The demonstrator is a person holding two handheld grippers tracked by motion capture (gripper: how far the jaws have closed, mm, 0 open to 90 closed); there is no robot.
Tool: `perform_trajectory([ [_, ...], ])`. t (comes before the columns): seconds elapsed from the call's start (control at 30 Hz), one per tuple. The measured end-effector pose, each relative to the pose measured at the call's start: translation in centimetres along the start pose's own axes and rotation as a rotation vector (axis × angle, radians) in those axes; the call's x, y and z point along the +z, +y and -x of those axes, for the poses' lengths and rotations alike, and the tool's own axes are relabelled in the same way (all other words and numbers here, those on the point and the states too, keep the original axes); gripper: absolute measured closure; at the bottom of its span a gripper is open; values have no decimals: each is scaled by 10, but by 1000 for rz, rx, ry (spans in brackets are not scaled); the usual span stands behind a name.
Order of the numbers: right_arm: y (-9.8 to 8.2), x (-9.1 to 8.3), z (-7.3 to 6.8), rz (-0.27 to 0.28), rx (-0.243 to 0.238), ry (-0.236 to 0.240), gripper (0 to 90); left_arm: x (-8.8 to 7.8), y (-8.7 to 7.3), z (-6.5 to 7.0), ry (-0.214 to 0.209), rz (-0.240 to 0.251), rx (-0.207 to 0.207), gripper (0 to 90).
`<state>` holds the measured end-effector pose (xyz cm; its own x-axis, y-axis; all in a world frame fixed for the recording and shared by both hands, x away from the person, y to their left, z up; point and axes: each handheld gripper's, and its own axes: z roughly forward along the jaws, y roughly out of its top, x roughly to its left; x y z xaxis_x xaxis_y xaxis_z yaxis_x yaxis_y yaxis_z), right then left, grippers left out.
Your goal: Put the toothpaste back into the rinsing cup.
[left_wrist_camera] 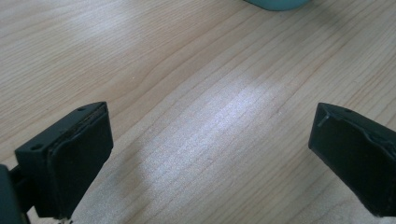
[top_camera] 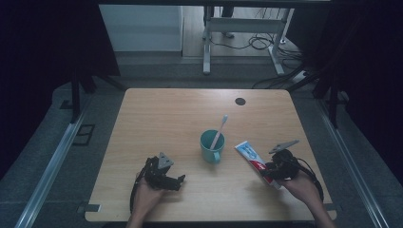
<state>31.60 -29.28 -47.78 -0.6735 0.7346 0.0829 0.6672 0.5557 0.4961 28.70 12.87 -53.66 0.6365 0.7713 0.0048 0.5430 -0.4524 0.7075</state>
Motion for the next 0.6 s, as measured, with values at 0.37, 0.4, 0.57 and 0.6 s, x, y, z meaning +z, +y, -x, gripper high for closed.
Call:
perform_trajectory([
  [0.37, 11, 6, 8, -115, 21, -27, 399, 1, -1, 0, -4, -9, -1, 2],
  [0.4, 13, 7, 9, -124, 25, -28, 392, 2, -1, 0, -6, -8, -1, 2],
  [0.57, 20, 13, 10, -181, 27, -33, 372, 3, -1, 0, -5, -12, 2, 2],
  [0.6, 21, 14, 10, -193, 24, -34, 371, 3, -1, 0, -7, -13, 2, 2],
])
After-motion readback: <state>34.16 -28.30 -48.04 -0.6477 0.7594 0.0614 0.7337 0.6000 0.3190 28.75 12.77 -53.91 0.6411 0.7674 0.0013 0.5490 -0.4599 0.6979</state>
